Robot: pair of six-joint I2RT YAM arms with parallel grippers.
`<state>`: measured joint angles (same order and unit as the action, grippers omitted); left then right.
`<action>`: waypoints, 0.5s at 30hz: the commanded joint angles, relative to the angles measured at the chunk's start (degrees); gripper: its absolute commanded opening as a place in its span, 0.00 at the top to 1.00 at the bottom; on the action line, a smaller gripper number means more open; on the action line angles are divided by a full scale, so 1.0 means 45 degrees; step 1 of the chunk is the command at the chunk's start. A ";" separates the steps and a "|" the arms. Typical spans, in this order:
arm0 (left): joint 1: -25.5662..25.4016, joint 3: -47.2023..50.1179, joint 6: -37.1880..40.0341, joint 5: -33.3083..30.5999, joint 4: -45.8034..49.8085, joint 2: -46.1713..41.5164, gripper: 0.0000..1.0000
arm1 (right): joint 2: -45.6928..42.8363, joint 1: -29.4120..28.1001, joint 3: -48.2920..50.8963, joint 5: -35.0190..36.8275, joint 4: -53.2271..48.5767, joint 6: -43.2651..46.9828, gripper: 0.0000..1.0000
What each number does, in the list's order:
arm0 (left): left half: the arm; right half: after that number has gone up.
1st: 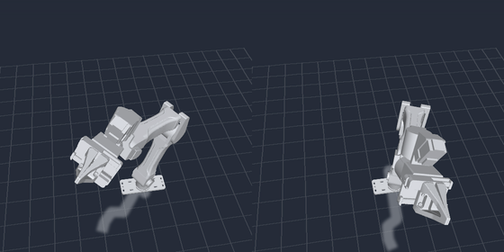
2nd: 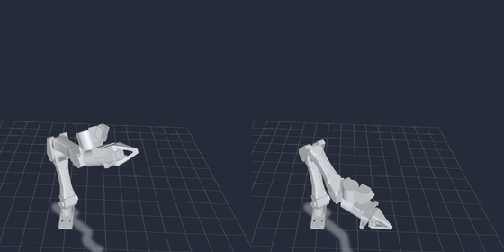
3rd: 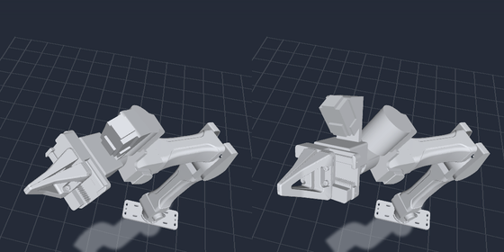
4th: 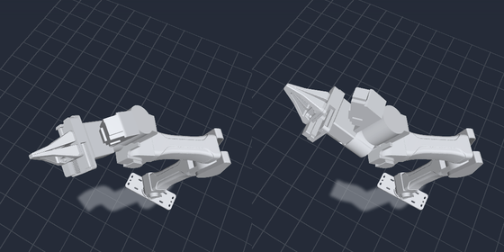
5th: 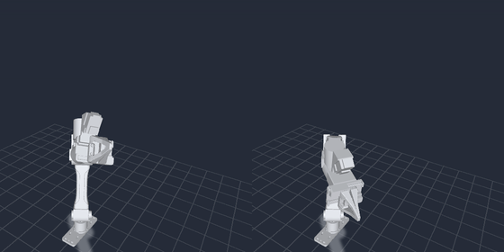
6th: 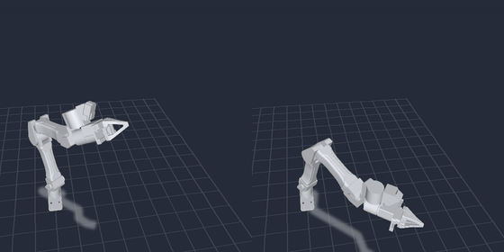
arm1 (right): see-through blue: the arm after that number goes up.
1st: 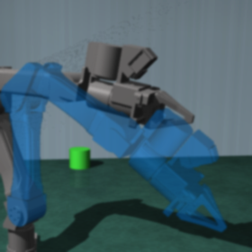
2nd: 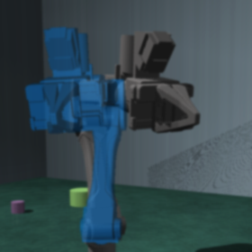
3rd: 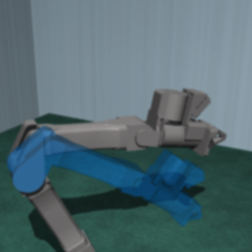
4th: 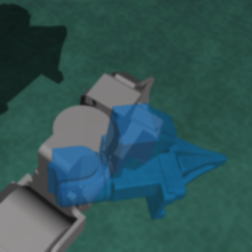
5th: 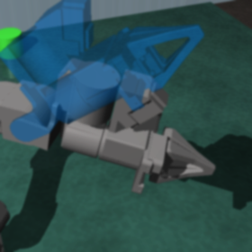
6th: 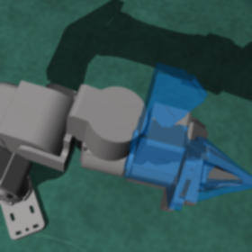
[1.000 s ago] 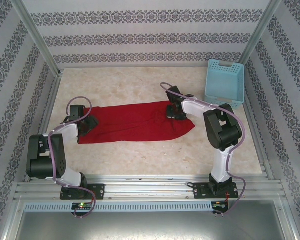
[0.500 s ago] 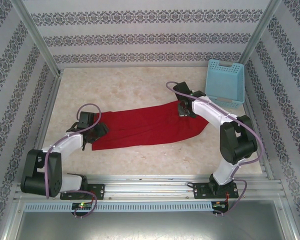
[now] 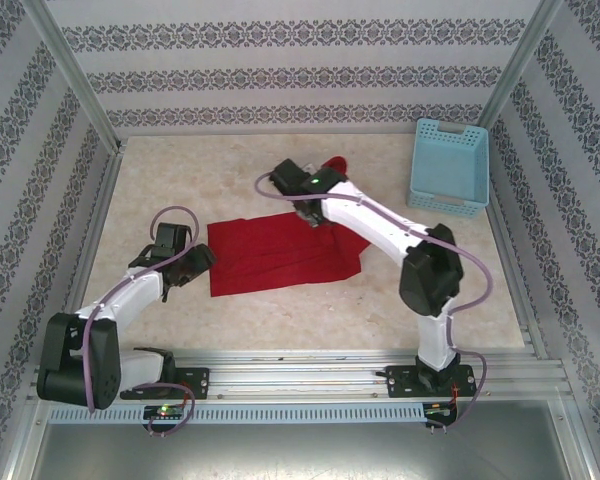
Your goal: Fold the inside-out t-shirt
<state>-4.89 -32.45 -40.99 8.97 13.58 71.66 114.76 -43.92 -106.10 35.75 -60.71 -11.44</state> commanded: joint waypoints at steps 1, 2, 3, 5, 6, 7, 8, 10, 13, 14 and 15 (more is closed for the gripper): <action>-0.0192 0.0357 0.0027 0.0818 -0.1283 0.0283 0.40 | 0.1370 -0.0672 -0.1922 -0.0401 -0.1671 -0.0564 1.00; -0.0238 0.0410 -0.0016 0.0866 -0.1444 0.0369 0.40 | 0.1784 -0.0840 -0.2498 -0.0567 -0.1947 -0.0760 1.00; -0.0279 0.0463 -0.0022 0.0958 -0.1660 0.0457 0.41 | 0.2211 -0.0948 -0.3094 -0.0839 -0.2214 -0.1032 1.00; -0.0371 0.0615 -0.0049 0.1057 -0.2036 0.0662 0.42 | 0.2757 -0.1088 -0.3965 -0.1504 -0.2528 -0.1438 1.00; -0.0416 0.0710 -0.0119 0.1190 -0.2325 0.0796 0.43 | 0.2934 -0.1145 -0.4282 -0.1734 -0.2597 -0.1653 1.00; -0.0474 0.0814 -0.0188 0.1356 -0.2593 0.0945 0.44 | 0.3044 -0.1206 -0.4517 -0.1987 -0.2607 -0.1814 1.00; -0.0519 0.0886 -0.0266 0.1472 -0.2819 0.1093 0.44 | 0.3109 -0.1252 -0.4668 -0.2235 -0.2593 -0.1964 1.00; -0.0695 0.1112 -0.0438 0.1665 -0.3409 0.1382 0.46 | 0.3134 -0.1313 -0.4856 -0.2769 -0.2450 -0.2271 1.00; -0.0945 0.1314 -0.0614 0.1700 -0.3993 0.1757 0.50 | 0.3094 -0.1333 -0.4862 -0.3572 -0.2116 -0.2695 1.00; -0.1011 0.1382 -0.0669 0.1716 -0.4122 0.1872 0.51 | 0.3077 -0.1333 -0.4854 -0.3817 -0.1998 -0.2791 1.00; -0.1084 0.1410 -0.0746 0.1716 -0.4268 0.1961 0.52 | 0.3080 -0.1352 -0.4860 -0.4135 -0.1887 -0.2942 1.00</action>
<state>-7.14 -28.01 -42.39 12.36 2.48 76.99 129.12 -49.65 -126.28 22.04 -69.38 -21.17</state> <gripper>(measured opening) 0.489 0.075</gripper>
